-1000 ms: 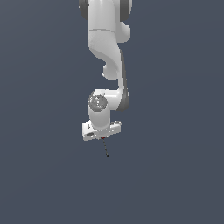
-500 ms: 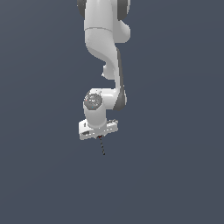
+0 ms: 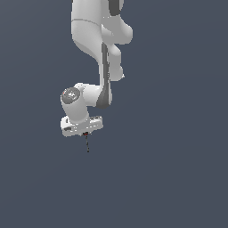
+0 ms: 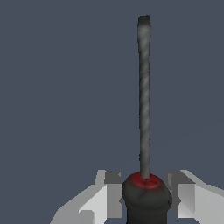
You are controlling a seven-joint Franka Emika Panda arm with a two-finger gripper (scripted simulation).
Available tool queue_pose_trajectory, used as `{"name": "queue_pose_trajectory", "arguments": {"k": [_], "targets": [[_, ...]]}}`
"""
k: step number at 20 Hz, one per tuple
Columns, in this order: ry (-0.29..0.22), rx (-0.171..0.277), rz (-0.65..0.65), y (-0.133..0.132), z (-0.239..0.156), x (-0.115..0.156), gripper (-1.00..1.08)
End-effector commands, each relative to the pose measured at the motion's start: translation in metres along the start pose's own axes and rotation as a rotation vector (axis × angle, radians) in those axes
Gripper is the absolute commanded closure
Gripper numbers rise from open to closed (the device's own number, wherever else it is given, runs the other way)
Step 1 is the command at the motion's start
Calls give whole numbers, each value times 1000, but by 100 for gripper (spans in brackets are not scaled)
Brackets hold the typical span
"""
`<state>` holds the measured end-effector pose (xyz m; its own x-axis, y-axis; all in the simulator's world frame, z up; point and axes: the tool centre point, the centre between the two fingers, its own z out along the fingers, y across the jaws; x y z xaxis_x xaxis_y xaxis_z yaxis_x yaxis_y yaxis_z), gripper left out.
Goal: Pick up the object and move it to a goal position.
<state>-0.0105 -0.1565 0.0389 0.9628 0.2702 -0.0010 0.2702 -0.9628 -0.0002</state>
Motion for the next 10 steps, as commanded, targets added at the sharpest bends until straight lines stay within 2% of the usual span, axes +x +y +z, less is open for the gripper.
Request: {"name": "queue_pose_trajectory", "arguments": {"k": [1,6,10], "targets": [[1,0,-1,19,-5,-10,108],[1,0,-1,43,-12,-22,108],[1,0,-1,49,-13,-25,108]]}}
